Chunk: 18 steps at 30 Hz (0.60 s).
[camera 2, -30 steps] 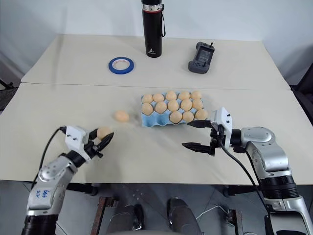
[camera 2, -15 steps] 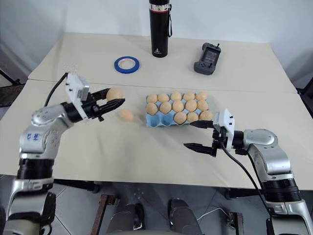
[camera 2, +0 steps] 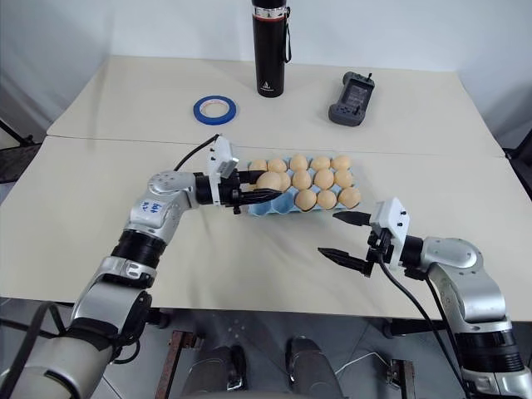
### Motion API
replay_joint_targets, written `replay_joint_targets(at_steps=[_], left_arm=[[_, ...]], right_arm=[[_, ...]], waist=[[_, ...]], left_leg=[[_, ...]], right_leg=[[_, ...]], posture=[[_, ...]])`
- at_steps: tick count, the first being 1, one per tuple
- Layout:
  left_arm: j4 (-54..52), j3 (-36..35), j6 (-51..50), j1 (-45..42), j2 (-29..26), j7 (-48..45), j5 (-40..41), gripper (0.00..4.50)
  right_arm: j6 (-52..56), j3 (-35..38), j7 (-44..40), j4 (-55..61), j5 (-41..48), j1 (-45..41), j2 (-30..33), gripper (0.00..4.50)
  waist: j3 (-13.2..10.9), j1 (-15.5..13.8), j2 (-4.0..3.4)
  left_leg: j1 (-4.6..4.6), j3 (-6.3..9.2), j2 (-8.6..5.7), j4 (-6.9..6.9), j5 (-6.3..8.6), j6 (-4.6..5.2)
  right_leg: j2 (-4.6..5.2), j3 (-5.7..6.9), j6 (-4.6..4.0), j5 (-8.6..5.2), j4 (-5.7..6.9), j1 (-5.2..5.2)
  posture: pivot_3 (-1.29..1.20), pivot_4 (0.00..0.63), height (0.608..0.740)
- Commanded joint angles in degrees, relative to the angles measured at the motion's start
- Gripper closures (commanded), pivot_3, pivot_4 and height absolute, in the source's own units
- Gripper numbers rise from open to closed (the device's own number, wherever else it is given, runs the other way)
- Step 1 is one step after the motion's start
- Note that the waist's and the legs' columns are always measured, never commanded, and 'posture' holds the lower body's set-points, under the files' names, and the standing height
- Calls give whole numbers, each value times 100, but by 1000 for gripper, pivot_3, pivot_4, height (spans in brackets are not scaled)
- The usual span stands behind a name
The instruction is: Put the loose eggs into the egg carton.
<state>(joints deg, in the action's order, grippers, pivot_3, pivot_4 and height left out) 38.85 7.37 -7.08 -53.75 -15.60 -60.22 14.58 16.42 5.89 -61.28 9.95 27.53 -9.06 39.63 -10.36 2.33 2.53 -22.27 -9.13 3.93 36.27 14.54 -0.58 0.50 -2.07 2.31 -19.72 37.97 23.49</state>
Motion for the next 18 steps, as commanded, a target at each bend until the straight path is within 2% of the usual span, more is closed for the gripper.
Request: replay_joint_targets(at_steps=[1,7,8,14,18], left_arm=[[535,-72,392,-339,180,-68,-138,2578],[1210,-104,763,-592,371,-70,-333,2578],[1267,-122,823,-612,388,-55,-349,1899],[1379,-165,826,-701,409,-160,-415,75],[1212,-327,688,-751,390,-259,-319,30]], right_arm=[[-54,251,109,341,199,134,-40,0],[-93,368,371,402,247,150,-131,0],[-89,385,393,398,255,143,-132,0],[-97,359,467,388,243,137,-109,0],[-106,326,466,345,230,91,-99,0]], waist=[[0,-4,0],[0,-2,0],[0,-1,0],[0,-16,0],[0,-27,0]], left_leg=[[0,0,0,0,0,0],[-1,1,1,0,0,0],[-1,2,0,0,0,0],[-1,2,0,0,0,0],[-2,1,0,2,0,0]], right_leg=[[0,0,0,0,0,0],[-1,1,0,0,1,1],[-1,2,0,0,1,1],[-1,2,1,0,1,1],[-1,2,0,0,3,1]], posture=[[0,150,740],[0,150,740],[0,150,740],[0,150,740],[0,150,740]])
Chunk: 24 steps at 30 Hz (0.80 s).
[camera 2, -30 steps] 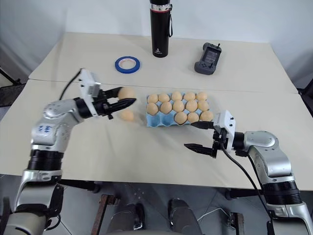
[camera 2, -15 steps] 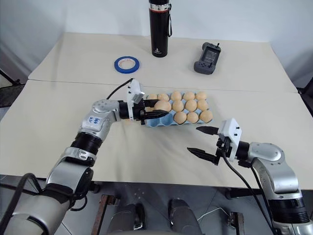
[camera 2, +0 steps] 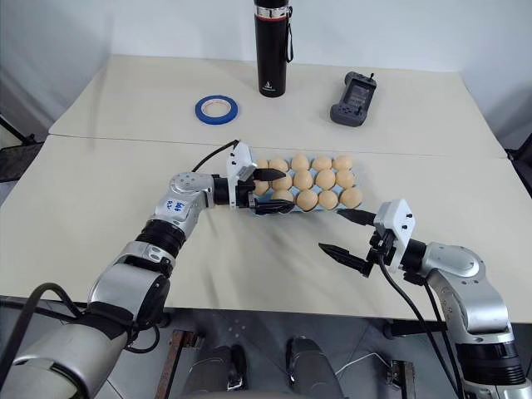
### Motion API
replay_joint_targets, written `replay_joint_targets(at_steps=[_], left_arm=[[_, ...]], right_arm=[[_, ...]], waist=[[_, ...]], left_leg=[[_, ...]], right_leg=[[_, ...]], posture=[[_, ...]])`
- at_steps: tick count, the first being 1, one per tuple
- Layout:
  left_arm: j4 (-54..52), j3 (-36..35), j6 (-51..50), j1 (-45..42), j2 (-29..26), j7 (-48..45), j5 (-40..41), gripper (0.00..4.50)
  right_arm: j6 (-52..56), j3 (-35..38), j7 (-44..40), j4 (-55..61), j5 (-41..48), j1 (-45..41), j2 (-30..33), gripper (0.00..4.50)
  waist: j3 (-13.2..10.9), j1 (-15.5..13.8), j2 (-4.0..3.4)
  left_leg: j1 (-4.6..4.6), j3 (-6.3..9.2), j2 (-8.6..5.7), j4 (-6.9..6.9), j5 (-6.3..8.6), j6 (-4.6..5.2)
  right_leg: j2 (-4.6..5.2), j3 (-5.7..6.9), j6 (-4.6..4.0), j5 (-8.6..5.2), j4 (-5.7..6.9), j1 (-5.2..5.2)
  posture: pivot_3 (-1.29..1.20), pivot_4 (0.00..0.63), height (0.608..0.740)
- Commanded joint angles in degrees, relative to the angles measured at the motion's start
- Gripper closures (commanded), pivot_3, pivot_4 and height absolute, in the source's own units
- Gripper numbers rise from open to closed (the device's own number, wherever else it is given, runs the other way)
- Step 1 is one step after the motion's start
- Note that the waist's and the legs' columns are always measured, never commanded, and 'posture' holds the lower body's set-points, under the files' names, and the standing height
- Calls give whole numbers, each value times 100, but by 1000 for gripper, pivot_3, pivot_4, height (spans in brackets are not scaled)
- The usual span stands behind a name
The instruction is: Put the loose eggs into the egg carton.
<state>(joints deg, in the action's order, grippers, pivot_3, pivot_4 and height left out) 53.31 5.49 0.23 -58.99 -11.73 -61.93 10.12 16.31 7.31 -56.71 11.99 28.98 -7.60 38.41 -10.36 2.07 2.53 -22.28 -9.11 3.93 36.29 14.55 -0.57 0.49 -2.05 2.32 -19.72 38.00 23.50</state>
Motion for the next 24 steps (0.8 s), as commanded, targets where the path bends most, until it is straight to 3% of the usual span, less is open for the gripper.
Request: replay_joint_targets(at_steps=[1,8,15,19,24], left_arm=[[-308,-162,-66,-233,-24,-133,129,30],[-1774,-618,-644,104,-570,134,386,30],[-3773,-1101,-2096,1507,-1522,761,638,30],[-4618,-1768,-2619,2562,-2027,1125,912,30],[-5347,-2398,-2718,3683,-2211,1420,1200,30]], right_arm=[[-101,169,-1,112,75,-89,26,0],[-105,89,-140,-59,83,-334,28,0],[-251,97,-446,-318,114,-470,20,0],[-251,74,-572,-492,82,-592,64,0],[-237,27,-672,-610,48,-727,69,0]], waist=[[0,-2,0],[-1,37,-2],[0,107,-10],[-1,122,-11],[-1,115,-11]], left_leg=[[0,0,0,0,0,0],[0,-1,3,2,-1,-2],[9,-2,7,11,-4,-7],[7,3,6,41,-4,-1],[13,12,6,59,0,4]], right_leg=[[0,0,0,0,0,0],[-2,-1,0,0,12,3],[-2,-4,3,-5,36,1],[4,-2,3,-4,60,-1],[8,2,1,-4,79,-9]], posture=[[0,150,740],[0,150,740],[0,150,740],[0,150,740],[0,150,740]])
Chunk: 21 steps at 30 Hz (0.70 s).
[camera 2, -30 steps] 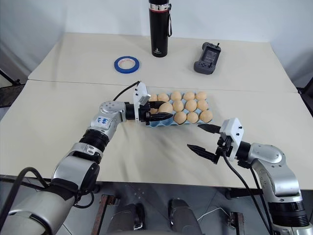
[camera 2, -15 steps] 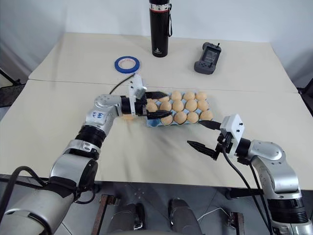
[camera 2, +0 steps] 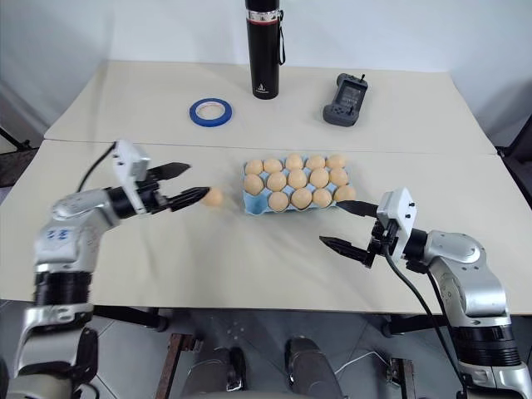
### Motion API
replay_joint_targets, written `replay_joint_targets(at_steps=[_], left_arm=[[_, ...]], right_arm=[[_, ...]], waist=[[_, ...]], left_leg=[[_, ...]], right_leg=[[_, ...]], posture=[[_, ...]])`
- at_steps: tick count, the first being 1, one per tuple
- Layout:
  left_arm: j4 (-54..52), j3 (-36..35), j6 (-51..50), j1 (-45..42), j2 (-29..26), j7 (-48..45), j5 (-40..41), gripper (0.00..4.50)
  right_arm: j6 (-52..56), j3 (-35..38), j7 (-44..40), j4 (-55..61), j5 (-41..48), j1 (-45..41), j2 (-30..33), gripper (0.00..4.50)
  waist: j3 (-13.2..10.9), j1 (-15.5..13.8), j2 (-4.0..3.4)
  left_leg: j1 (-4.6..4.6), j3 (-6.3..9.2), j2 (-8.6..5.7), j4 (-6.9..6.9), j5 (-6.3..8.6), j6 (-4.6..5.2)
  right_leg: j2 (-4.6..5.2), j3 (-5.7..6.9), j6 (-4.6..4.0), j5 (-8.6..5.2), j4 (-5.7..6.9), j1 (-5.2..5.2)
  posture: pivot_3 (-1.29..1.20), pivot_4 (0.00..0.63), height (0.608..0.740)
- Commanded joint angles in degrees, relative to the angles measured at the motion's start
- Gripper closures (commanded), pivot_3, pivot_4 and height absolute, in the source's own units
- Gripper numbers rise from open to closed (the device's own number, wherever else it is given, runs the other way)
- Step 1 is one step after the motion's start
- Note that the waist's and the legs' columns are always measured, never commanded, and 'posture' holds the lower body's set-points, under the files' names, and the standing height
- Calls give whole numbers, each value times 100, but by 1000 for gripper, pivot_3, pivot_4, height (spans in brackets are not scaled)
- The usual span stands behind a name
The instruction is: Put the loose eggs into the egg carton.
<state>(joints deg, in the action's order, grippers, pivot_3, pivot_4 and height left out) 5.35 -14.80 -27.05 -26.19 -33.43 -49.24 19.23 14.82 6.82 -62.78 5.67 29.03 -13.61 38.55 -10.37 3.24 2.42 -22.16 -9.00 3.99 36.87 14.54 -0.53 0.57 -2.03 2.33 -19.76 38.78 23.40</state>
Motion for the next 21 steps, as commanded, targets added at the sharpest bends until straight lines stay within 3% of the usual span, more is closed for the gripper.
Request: replay_joint_targets(at_steps=[1,5,11,15,21], left_arm=[[-676,-457,11,576,-42,206,346,30],[-1949,-941,-142,1807,174,461,852,30],[-2491,-1132,-162,2411,175,761,1101,30],[-2130,-824,28,1955,164,893,954,30],[-285,124,797,312,495,807,374,30]], right_arm=[[-87,71,-74,2,38,-149,53,0],[-67,33,-84,9,28,-212,44,0],[-14,49,-93,43,54,-221,69,0],[5,-3,-97,-5,26,-304,51,0],[-17,-106,-12,-6,-25,-401,-55,0]], waist=[[0,-2,0],[0,-1,1],[0,-19,0],[0,-21,1],[1,-16,0]], left_leg=[[0,1,0,1,1,2],[-2,4,-1,-1,16,22],[-3,16,-2,-6,22,30],[-3,17,-3,-6,27,25],[1,5,-5,-49,16,32]], right_leg=[[2,1,0,0,0,-2],[8,4,-2,1,-8,-4],[6,11,-5,0,-19,-8],[7,13,-13,11,-33,-13],[7,9,1,52,-97,-28]], posture=[[0,150,740],[0,150,740],[0,150,740],[0,150,740],[0,150,740]])
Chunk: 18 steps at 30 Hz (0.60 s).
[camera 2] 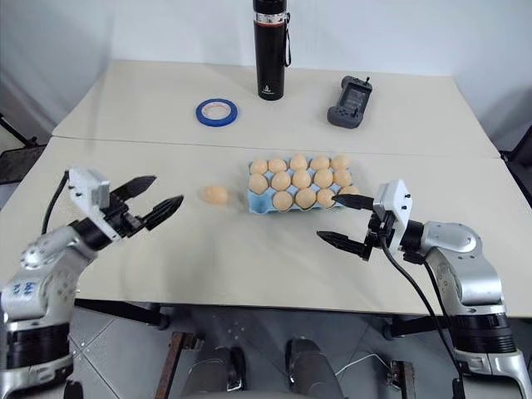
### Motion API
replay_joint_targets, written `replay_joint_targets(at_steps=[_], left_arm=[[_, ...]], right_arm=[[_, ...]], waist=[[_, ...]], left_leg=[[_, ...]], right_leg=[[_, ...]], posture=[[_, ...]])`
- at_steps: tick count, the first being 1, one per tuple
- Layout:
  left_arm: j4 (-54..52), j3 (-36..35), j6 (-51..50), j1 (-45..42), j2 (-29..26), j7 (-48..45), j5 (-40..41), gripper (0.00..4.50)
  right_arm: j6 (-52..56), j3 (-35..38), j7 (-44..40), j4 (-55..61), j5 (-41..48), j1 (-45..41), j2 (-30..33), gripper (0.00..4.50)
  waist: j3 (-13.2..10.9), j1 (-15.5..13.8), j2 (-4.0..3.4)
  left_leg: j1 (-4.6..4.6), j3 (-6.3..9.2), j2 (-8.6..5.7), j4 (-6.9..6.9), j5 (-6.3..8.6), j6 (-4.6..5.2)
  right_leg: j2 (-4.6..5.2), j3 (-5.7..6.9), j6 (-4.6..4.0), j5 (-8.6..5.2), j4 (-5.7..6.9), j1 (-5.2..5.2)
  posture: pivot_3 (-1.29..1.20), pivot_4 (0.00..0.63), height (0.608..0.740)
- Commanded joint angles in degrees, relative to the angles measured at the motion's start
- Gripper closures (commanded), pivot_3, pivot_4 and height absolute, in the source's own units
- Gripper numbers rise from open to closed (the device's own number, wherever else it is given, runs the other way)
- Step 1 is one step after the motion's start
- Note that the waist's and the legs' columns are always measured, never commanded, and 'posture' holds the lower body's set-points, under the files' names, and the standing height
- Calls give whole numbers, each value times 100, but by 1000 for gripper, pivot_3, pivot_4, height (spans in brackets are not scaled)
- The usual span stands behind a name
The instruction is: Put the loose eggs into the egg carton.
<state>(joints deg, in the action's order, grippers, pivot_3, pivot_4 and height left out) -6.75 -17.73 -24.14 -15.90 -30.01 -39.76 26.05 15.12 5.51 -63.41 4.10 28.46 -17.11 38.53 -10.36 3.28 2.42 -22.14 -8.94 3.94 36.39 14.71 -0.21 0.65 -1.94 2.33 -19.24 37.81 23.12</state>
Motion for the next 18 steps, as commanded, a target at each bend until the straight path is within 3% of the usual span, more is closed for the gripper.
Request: replay_joint_targets(at_steps=[1,7,18], left_arm=[[1207,497,646,-892,194,-187,-364,30],[3639,953,1685,-2122,436,-623,-853,30],[5880,1427,2622,-3273,681,-1005,-1536,30]], right_arm=[[-47,26,71,172,35,-41,-64,0],[-23,143,205,408,63,258,-36,0],[-28,172,341,523,52,398,-8,0]], waist=[[-1,-29,0],[-1,-53,0],[-1,-32,1]], left_leg=[[-6,0,-3,-4,-17,23],[-22,-7,-3,-23,-33,-8],[-21,-24,-5,-18,-31,-9]], right_leg=[[-2,3,1,0,-1,11],[-8,-3,6,-5,-9,36],[-8,-13,14,-9,-3,40]], posture=[[0,150,740],[0,150,740],[0,150,740]])
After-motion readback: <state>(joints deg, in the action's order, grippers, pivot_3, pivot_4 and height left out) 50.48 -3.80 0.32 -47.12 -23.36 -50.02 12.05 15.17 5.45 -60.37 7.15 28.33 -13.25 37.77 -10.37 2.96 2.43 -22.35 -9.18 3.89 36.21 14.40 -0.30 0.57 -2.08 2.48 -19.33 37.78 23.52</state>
